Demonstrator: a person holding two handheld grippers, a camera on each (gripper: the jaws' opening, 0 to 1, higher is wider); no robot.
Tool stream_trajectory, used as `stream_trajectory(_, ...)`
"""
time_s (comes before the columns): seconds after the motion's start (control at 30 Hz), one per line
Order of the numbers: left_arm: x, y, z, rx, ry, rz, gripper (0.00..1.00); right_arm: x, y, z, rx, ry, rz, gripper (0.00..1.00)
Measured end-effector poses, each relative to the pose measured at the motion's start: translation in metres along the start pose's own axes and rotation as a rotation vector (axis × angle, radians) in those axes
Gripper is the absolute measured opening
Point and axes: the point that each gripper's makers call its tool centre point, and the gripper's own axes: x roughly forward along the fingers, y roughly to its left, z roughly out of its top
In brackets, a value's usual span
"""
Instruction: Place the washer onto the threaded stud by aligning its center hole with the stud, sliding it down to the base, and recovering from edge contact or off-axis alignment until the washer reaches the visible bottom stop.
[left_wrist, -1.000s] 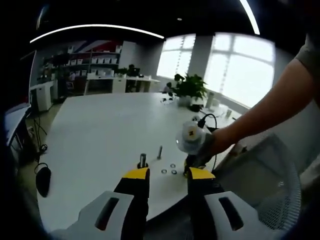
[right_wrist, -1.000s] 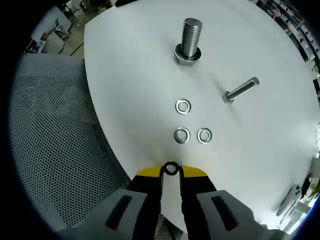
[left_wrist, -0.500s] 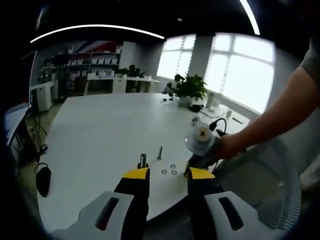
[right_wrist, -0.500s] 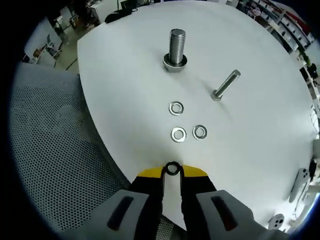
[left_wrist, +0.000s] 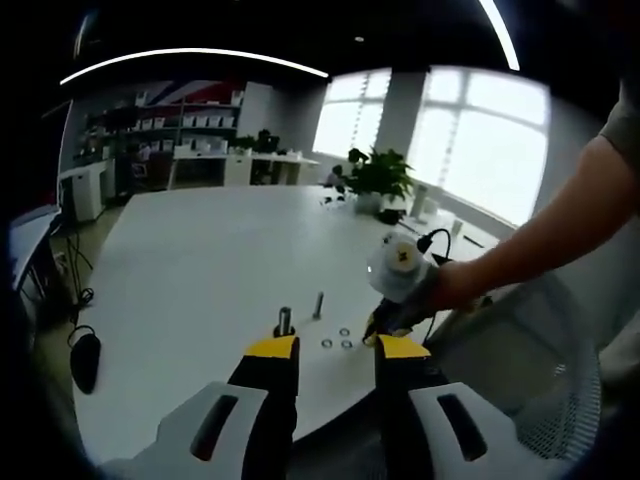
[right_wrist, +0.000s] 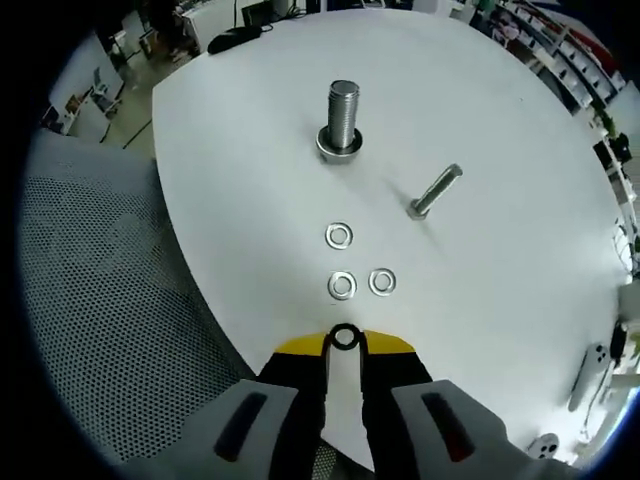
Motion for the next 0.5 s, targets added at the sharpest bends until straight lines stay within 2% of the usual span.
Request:
stream_trajectory(0.17,0.0,-0.001,0.001,0.001,-0.003,-0.004,0.28,-0.015,-0.017,0.017,0.019,-0.04,-0.013,0.13)
stream_trajectory(0.23,0.0,0.0,0.001,-0.002,-0.004,-0.003,0.28,-0.022,-0.024,0.031,0.014,-0.076,-0.026,0.13)
stream_trajectory(0.5,-0.001,0.0,0.001,-0.001,-0.007,-0.002,0.28,-0.031,-0.044,0.071,0.003,-0.132,-0.06,0.13)
